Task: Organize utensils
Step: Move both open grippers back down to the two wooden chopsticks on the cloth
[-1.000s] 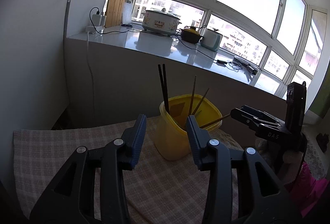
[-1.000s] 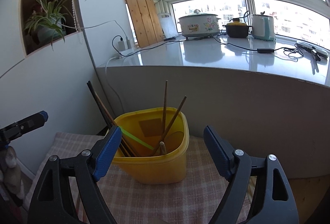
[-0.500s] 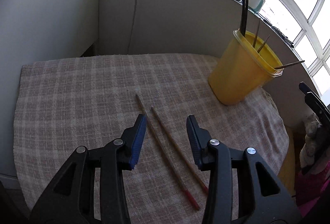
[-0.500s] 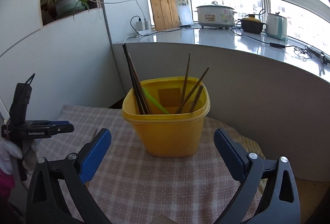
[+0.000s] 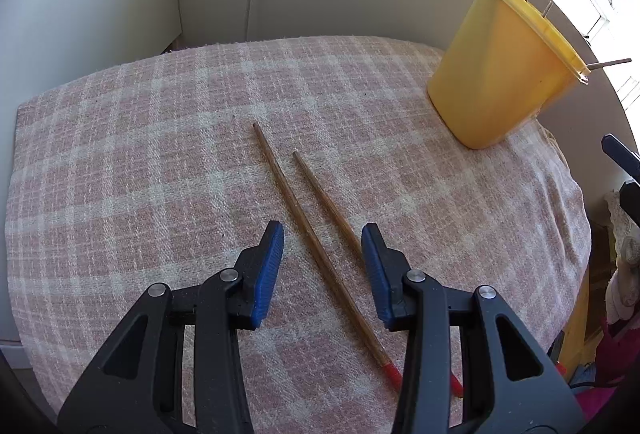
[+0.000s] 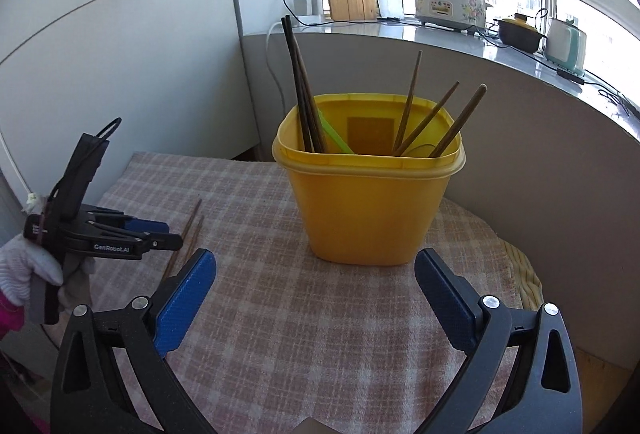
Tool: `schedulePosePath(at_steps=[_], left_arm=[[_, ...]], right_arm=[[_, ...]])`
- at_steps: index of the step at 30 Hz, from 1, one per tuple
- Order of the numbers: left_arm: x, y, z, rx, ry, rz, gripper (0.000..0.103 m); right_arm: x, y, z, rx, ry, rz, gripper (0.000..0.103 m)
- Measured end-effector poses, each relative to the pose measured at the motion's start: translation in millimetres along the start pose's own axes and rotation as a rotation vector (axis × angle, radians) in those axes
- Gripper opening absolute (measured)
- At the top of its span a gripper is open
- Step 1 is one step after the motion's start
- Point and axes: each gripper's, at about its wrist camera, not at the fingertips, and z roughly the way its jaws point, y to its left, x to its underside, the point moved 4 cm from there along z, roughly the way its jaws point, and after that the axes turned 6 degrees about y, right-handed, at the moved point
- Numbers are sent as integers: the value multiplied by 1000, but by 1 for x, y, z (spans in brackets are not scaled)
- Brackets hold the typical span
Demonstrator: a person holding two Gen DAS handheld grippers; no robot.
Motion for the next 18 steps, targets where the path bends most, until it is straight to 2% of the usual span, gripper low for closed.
schedulePosePath(at_steps=[2,13,18], left_arm=[[1,0,2,-10,2,0,41],[-3,2,19,-46,20,18,21],[-2,10,18,-31,31,15,14]], right_arm=[[0,2,2,-9,12,0,99],[2,28,24,-73,92,-48,98],[1,43,41,-98,161,-68,83]])
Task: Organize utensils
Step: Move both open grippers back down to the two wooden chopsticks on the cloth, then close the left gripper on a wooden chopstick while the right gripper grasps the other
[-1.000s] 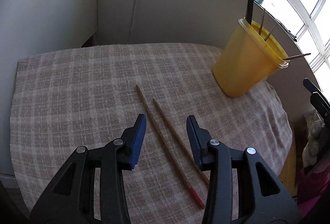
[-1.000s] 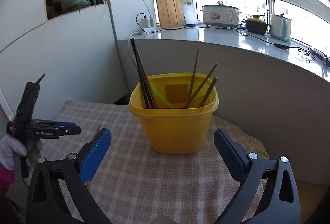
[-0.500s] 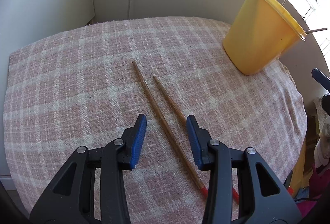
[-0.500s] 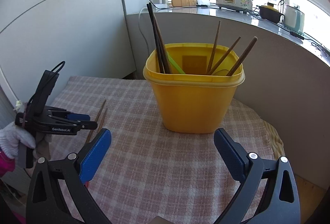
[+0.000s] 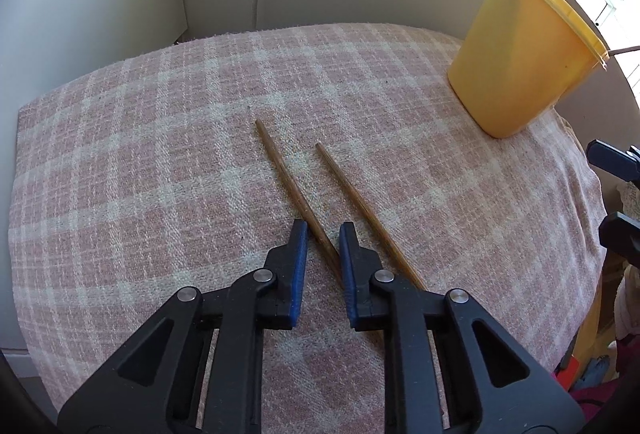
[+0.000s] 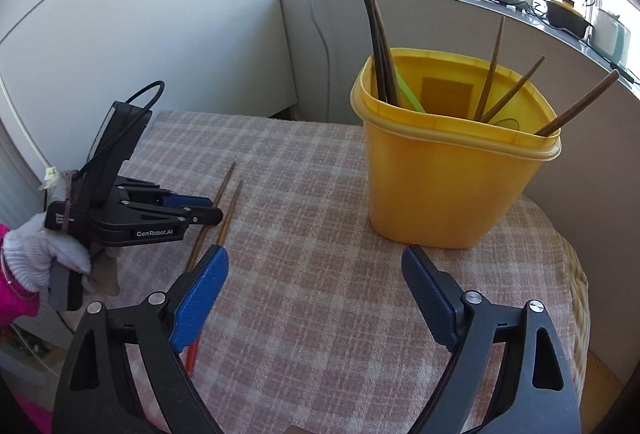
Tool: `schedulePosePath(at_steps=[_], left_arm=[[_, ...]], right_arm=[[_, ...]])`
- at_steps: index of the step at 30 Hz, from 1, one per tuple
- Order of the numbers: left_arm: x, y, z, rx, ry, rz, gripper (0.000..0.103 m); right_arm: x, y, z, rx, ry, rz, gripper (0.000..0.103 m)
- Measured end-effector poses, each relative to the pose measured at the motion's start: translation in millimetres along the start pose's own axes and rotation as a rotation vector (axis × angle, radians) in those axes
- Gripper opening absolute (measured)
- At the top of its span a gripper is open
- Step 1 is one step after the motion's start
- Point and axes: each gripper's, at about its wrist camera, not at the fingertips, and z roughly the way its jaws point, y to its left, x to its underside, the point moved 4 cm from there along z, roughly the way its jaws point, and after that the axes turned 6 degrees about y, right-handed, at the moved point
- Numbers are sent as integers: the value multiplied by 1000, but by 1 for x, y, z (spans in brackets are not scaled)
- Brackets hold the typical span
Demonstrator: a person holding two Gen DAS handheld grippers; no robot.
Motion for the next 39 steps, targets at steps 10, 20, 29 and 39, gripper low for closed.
schedulePosePath(at_steps=[10,20,29,39], left_arm=[[13,9,-8,11,41,-2,12],[43,32,-32,-11,64,-18,12],[39,45,-34,27,100,-94,12],[31,47,-41,49,63,-84,5]], right_arm=[[-15,23,65,-123,225,28,43],[-31,48,120,-168,360,29,31],[-45,74,141,-70,398,-94,29],[-45,79,143,-43,399,-112,7]])
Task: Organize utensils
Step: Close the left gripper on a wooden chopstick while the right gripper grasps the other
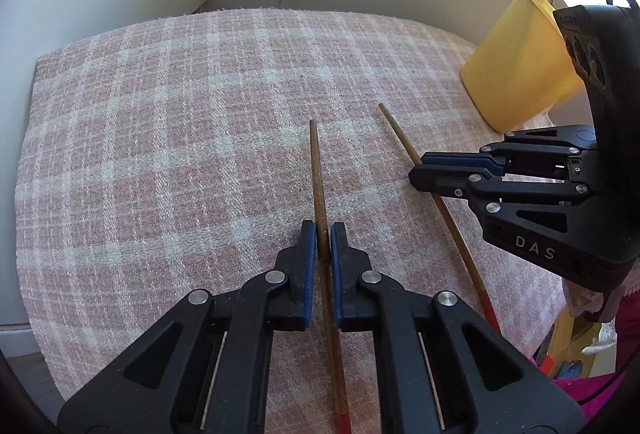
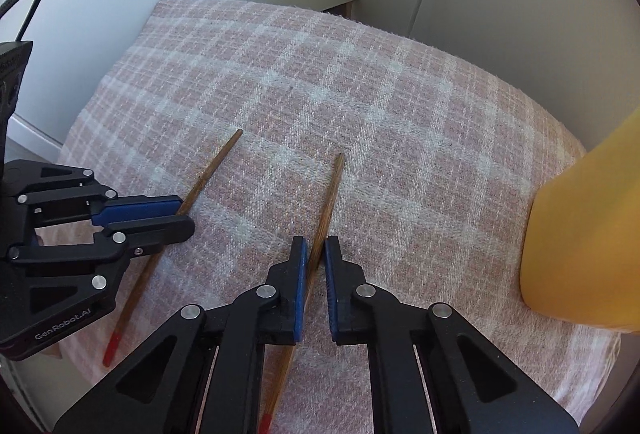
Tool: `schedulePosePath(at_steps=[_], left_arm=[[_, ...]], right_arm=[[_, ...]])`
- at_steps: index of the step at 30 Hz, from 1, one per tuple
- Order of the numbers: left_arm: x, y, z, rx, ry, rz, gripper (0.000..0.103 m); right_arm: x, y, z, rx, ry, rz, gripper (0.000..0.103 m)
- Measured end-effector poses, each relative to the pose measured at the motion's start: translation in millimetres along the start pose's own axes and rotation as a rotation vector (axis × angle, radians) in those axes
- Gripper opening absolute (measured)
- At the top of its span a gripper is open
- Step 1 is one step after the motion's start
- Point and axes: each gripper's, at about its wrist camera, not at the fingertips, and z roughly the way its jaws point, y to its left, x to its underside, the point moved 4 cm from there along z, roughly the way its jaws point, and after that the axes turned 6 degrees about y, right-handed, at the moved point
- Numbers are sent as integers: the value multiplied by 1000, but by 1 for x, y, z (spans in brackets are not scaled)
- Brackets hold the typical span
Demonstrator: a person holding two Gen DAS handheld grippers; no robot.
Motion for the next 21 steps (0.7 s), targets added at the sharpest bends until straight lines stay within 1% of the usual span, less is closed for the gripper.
schedulePosePath(at_steps=[4,7,12,14,15,17,19,21], left_arm=[[1,3,-18,21,-44,-14,5],[0,4,-35,41,-83,-24,4],[-2,-8,-70,53,-163,17,4],[-4,-13,-78,53,-182,40,4],[-5,-15,-77,48,-170,53,4],[-8,-20,-64,27,-110,85,4],[-10,-20,-44,-23,-41,80,6],[-12,-20,-25,-48,12,85,6]], right_arm=[[6,-6,-14,-60,-27,37,6],[10,-10,-32,-90,-69,53,6],[17,-14,-67,-112,-157,55,5],[22,-18,-82,-115,-192,52,4],[24,-19,-87,-111,-206,51,4],[27,-22,-93,-103,-221,53,4],[29,-25,-93,-100,-218,60,4],[30,-26,-90,-100,-211,68,4]])
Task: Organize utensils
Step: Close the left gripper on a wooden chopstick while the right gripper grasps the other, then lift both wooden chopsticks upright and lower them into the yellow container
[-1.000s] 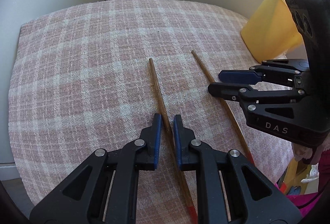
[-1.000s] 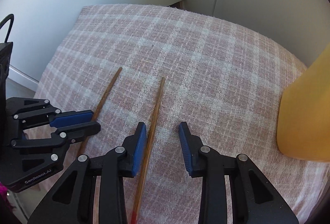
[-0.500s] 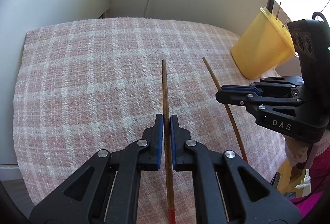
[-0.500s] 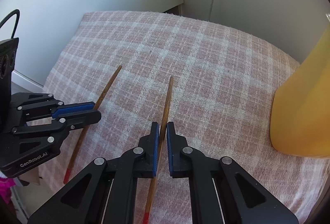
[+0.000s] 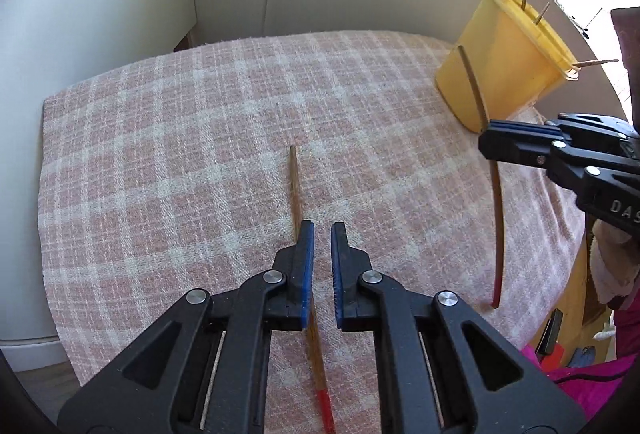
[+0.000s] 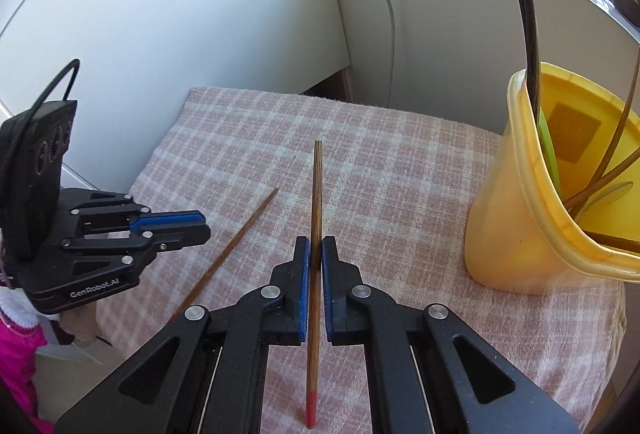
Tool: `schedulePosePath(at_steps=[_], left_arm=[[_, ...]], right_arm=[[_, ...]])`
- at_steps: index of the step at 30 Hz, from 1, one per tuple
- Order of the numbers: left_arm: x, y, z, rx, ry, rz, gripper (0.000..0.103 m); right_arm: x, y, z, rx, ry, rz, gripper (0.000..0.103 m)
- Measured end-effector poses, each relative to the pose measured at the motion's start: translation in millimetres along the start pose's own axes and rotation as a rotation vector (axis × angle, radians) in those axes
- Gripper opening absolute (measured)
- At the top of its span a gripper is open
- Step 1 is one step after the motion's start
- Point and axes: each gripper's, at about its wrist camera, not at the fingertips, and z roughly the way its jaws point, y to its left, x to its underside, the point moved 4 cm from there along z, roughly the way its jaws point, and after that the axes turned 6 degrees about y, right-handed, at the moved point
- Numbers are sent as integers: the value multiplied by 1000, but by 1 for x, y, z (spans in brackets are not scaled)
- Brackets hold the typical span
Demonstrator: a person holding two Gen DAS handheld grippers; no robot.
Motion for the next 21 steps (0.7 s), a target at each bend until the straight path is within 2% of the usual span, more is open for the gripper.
schedulePosePath(at_steps=[3,4,6,9,12,15,21], left_arm=[[-6,-1,24,-25,61,9,6],[-9,1,23,-34,44,2,6],[-13,4,29,-22,75,-1,6],[-15,-1,33,-35,60,34,6],[-19,-7,35,-15,46,7,5],[-17,1,15,10,-11,-6,4],[-8,-5,-48,47,-189,3,4]], right_arm=[[3,0,0,-4,-1,6,4],[4,1,-1,-7,-1,6,4],[5,2,-2,-10,-3,1,4],[6,3,-7,-9,-15,-9,4],[6,0,-12,-5,-29,-9,4],[6,-3,-16,-13,-38,0,4],[13,-11,-40,-21,-89,-3,4]])
